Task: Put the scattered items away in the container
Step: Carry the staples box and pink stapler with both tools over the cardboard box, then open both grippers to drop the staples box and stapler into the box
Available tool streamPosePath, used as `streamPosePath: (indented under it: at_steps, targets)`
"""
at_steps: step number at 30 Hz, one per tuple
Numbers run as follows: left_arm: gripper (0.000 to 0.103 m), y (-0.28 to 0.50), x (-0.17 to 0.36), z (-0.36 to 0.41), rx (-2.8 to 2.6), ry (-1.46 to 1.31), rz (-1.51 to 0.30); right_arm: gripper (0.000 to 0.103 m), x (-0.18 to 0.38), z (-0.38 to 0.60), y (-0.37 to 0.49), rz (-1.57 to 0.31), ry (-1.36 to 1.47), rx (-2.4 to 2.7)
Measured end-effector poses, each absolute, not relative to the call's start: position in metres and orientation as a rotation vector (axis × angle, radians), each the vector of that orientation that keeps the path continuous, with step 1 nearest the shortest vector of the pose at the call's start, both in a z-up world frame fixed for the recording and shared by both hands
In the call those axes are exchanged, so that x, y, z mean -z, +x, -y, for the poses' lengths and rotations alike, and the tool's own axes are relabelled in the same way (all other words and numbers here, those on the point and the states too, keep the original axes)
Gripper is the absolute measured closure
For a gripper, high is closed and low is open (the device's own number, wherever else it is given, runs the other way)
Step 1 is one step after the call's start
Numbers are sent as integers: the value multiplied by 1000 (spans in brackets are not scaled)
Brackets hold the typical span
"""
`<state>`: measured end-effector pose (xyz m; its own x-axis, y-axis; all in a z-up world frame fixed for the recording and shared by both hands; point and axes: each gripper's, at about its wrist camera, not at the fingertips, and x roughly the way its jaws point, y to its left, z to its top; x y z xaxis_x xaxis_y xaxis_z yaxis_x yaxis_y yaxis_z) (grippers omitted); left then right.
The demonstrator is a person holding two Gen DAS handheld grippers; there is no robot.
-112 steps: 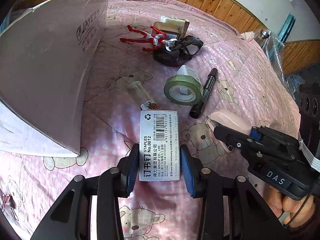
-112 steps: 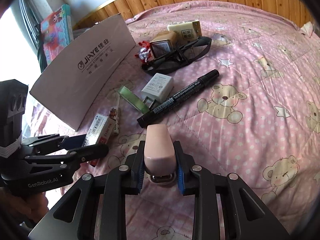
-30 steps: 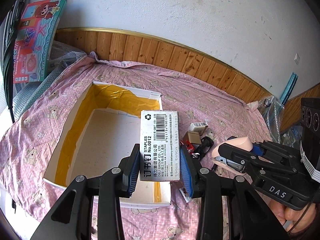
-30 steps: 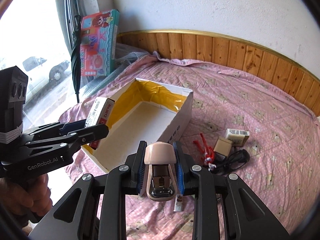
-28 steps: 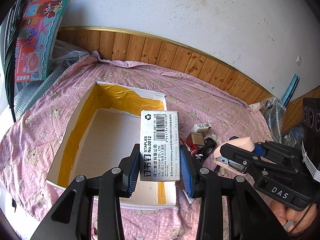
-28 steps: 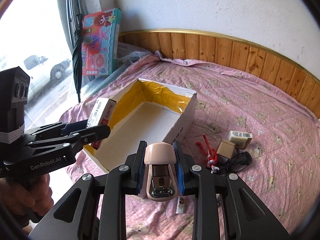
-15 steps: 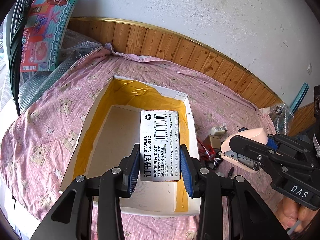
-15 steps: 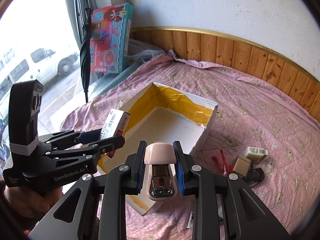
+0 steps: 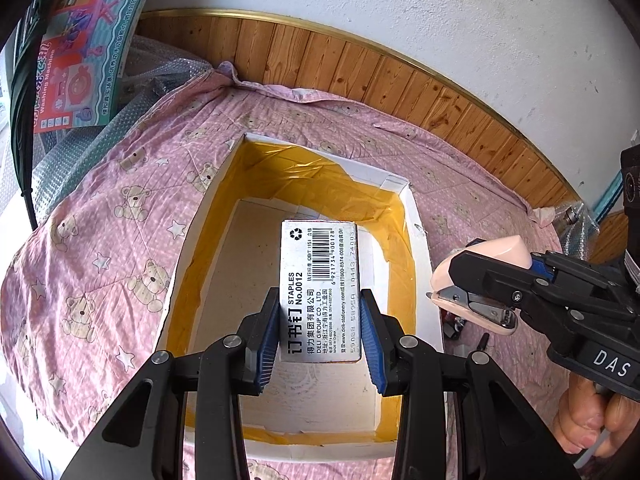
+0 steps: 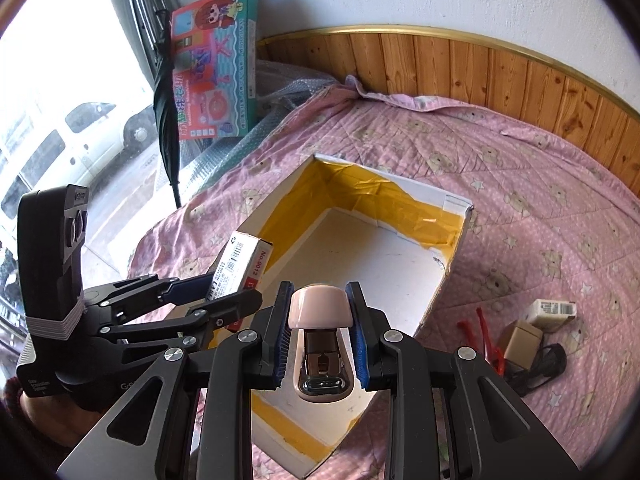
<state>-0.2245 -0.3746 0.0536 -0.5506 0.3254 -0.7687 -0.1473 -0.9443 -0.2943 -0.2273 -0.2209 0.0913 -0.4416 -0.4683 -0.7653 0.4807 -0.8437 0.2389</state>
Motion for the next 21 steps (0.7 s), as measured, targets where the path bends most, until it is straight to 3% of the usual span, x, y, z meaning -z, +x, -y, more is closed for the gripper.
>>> streamPosePath:
  at_steps: [21]
  targets:
    - [64,-297,-18,363,-2498,-1547,230,75,-53,239,-298,-82,1283,2304]
